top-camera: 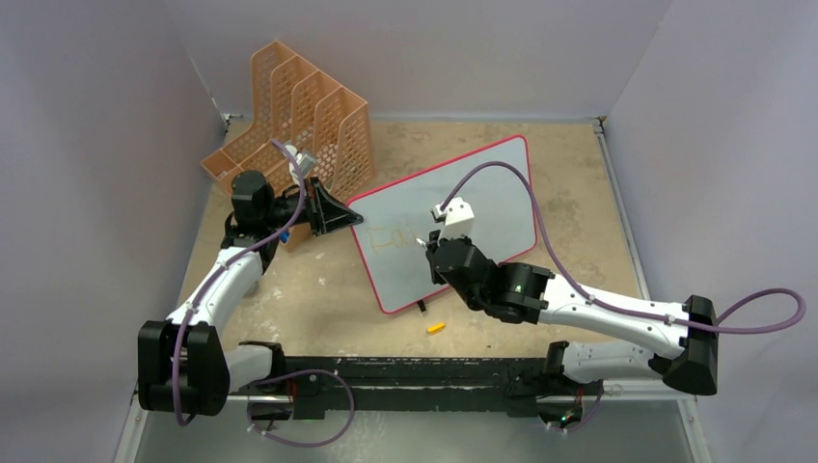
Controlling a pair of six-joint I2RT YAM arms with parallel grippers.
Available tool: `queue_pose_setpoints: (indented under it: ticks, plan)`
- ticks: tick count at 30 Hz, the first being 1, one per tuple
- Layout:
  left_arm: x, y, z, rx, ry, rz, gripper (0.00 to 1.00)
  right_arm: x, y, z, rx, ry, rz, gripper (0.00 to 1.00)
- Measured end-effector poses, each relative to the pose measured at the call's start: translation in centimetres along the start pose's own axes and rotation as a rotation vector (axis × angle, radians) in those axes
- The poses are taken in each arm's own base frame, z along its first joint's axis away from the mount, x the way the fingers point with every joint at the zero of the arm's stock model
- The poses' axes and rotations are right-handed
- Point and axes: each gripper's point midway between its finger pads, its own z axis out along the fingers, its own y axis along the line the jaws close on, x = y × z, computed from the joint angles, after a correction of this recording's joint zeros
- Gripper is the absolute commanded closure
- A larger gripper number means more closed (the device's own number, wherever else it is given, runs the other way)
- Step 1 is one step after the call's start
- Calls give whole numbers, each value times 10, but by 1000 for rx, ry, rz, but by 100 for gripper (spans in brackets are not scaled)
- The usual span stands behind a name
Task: Write a sentence on the whiteboard
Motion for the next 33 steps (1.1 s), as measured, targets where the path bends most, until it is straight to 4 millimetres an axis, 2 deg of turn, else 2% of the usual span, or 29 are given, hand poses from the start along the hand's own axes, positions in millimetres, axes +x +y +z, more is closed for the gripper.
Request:
queue_pose_setpoints:
  ticks: [33]
  plan:
    - [0,0,0,2,1,1,100,-8,-7,7,66,-48,23,100]
